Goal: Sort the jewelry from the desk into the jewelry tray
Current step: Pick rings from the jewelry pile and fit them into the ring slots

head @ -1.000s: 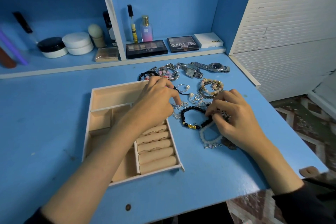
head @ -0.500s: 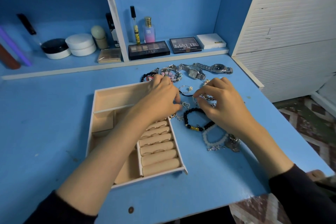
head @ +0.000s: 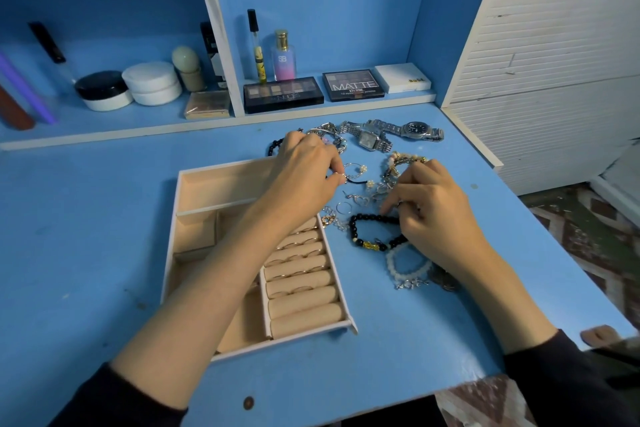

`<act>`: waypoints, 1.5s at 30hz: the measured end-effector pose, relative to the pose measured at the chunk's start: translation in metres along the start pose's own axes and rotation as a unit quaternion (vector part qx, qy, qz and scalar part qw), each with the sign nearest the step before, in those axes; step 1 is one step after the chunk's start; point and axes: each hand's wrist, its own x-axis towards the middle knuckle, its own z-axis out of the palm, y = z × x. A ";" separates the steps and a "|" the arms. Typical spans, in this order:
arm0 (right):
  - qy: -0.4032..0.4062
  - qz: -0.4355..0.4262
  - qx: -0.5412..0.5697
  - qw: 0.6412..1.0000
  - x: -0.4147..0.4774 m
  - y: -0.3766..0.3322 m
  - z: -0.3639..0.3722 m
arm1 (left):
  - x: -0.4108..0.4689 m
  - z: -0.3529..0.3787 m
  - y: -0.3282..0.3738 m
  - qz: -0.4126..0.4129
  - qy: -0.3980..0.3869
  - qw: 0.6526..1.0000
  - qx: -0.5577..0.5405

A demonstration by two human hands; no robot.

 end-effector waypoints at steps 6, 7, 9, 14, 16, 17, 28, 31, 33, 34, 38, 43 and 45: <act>0.037 0.069 0.071 0.994 -0.003 0.005 -0.010 | -0.002 0.002 -0.003 0.004 -0.007 1.000 -0.006; 0.060 0.087 0.083 0.991 -0.003 0.005 -0.012 | -0.003 0.001 -0.003 0.010 -0.007 1.000 -0.007; 0.085 0.118 0.098 0.985 -0.003 0.006 -0.015 | -0.006 -0.004 -0.003 0.025 -0.020 0.999 -0.006; 0.084 0.135 0.092 0.983 -0.003 0.007 -0.013 | -0.011 -0.008 0.002 0.033 -0.105 0.993 0.028; 0.085 0.141 0.092 0.982 -0.003 0.008 -0.013 | -0.010 -0.007 0.003 0.026 -0.120 0.992 0.033; 0.084 0.143 0.092 0.982 -0.002 0.009 -0.013 | -0.010 -0.007 0.004 0.022 -0.125 0.991 0.030; 0.002 0.084 -0.015 0.996 0.009 0.009 -0.010 | -0.004 -0.008 0.005 0.010 -0.171 0.985 0.006; -0.046 0.069 -0.050 0.995 0.017 0.008 -0.010 | -0.004 -0.008 0.006 0.012 -0.175 0.985 0.010; -0.089 0.060 -0.068 0.992 0.024 0.008 -0.010 | -0.004 -0.008 0.006 0.013 -0.173 0.985 0.011; -0.112 0.055 -0.081 0.989 0.027 0.009 -0.010 | -0.004 -0.008 0.006 0.015 -0.172 0.985 0.012; -0.165 0.054 -0.093 0.980 0.034 0.010 -0.011 | -0.005 -0.007 0.006 0.020 -0.167 0.986 0.007; -0.132 0.092 0.002 0.987 0.034 0.015 -0.018 | -0.009 -0.008 0.007 0.046 -0.138 0.989 -0.020; -0.091 0.122 0.053 0.987 0.032 0.018 -0.022 | -0.011 -0.009 0.010 0.054 -0.129 0.990 -0.036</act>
